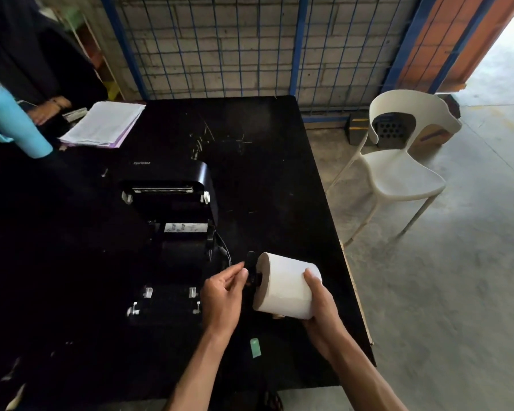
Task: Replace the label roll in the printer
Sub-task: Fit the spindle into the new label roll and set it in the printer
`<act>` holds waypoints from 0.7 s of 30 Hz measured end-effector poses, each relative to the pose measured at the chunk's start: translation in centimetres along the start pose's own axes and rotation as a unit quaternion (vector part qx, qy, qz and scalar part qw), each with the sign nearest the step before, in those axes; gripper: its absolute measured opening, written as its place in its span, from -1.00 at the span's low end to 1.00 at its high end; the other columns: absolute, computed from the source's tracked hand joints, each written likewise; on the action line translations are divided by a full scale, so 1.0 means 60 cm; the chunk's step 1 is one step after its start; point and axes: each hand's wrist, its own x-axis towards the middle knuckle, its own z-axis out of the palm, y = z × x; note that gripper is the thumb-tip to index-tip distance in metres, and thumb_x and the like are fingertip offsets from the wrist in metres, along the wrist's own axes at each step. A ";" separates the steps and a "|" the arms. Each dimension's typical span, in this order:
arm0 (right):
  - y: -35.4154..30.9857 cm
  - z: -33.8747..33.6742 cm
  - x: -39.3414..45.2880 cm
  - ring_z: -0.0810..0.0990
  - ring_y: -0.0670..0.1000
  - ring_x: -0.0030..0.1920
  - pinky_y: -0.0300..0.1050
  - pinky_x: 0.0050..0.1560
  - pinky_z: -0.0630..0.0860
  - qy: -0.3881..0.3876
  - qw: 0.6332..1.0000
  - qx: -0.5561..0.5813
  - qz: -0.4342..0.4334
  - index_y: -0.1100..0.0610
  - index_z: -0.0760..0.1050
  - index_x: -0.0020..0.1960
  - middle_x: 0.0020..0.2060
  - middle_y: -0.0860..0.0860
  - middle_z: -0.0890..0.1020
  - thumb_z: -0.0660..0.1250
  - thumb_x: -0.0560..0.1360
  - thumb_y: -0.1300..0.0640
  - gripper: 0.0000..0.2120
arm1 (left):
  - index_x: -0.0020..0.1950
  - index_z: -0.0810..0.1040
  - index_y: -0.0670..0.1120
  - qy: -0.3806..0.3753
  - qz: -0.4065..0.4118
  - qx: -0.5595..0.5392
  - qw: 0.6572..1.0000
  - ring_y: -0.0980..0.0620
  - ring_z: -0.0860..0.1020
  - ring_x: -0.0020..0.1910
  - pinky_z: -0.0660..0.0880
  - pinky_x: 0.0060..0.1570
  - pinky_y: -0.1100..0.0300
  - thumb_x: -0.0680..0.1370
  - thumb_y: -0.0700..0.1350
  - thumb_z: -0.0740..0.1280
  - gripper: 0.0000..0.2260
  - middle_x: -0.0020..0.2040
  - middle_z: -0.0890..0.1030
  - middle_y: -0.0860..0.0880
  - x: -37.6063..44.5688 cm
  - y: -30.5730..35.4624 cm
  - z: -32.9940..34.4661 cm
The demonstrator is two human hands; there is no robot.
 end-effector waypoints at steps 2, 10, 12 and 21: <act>0.001 0.013 -0.002 0.70 0.19 0.08 0.28 0.05 0.62 -0.002 1.000 -0.016 -0.011 0.04 0.50 0.28 0.12 0.18 0.67 0.28 0.53 -0.17 -0.58 | 0.16 0.64 -0.04 -0.008 -0.013 -0.043 0.999 0.14 0.63 0.12 0.58 0.14 0.11 0.56 -0.16 0.33 -0.80 0.11 0.69 0.03 -0.005 0.008 -0.017; 0.005 0.049 -0.019 0.71 0.13 -0.02 -0.04 -0.25 0.61 -0.045 0.996 -0.052 -0.064 0.01 0.58 0.19 0.03 0.12 0.71 0.34 0.50 -0.22 -0.60 | 0.11 0.68 0.00 -0.031 -0.022 -0.083 0.996 0.22 0.62 0.11 0.54 0.05 0.36 0.51 -0.22 0.41 -0.78 0.05 0.71 0.13 -0.032 0.029 -0.070; 0.005 0.059 -0.021 0.72 0.09 -0.02 -0.07 -0.22 0.61 -0.062 0.993 -0.063 -0.074 -0.02 0.59 0.19 0.03 0.08 0.72 0.31 0.47 -0.22 -0.60 | 0.08 0.68 0.04 -0.015 -0.034 -0.099 0.994 0.23 0.62 0.10 0.52 -0.02 0.43 0.50 -0.17 0.42 -0.80 0.03 0.71 0.14 -0.036 0.030 -0.075; 0.011 0.097 -0.026 0.72 -0.01 0.01 -0.05 -0.11 0.67 -0.088 0.986 -0.089 -0.109 -0.05 0.52 0.29 0.06 0.01 0.70 0.35 0.50 -0.22 -0.57 | 0.13 0.68 -0.05 -0.004 -0.082 -0.142 0.986 0.06 0.63 0.14 0.44 0.33 -0.06 0.38 0.00 0.47 -0.67 0.06 0.71 0.02 -0.044 0.022 -0.117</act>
